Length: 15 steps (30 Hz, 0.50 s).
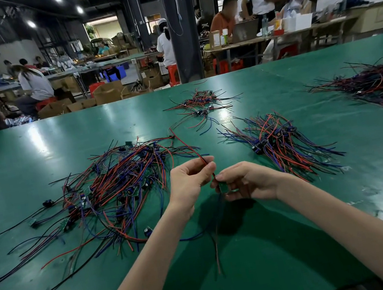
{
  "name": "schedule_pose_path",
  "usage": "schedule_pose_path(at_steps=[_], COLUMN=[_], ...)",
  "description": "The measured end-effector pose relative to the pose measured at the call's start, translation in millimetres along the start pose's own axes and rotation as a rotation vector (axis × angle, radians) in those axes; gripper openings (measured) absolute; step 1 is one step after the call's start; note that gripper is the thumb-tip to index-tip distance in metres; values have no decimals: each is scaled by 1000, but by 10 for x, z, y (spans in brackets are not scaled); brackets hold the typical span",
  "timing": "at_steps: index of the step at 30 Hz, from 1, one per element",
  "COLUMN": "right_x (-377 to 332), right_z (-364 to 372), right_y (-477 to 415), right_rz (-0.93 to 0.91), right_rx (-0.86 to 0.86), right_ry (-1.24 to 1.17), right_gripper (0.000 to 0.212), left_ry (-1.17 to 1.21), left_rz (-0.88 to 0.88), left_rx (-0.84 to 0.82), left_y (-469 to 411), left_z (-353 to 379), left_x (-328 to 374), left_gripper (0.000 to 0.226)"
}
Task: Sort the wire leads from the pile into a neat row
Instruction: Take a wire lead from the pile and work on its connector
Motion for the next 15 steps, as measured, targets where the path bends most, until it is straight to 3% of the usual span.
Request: schedule_pose_path(at_steps=[5, 15], right_x=[-17, -49], right_z=[-10, -24], right_y=[-2, 5], right_rz=[-7, -60], right_rx=[22, 60], right_ry=[2, -4], right_gripper=[23, 12], left_ry=[-79, -37], left_rz=[88, 58], left_rx=[23, 66], left_y=[13, -2], left_z=[-7, -52], left_x=[73, 46], left_gripper=[12, 10])
Point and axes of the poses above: each hand's wrist, its own y-axis away from the middle knuckle, its own z-axis out of the palm, x = y × z, the point moved 8 cm from there along -y, towards the middle knuckle, and after that the axes turned 6 degrees about -y, right-handed, at the moved point
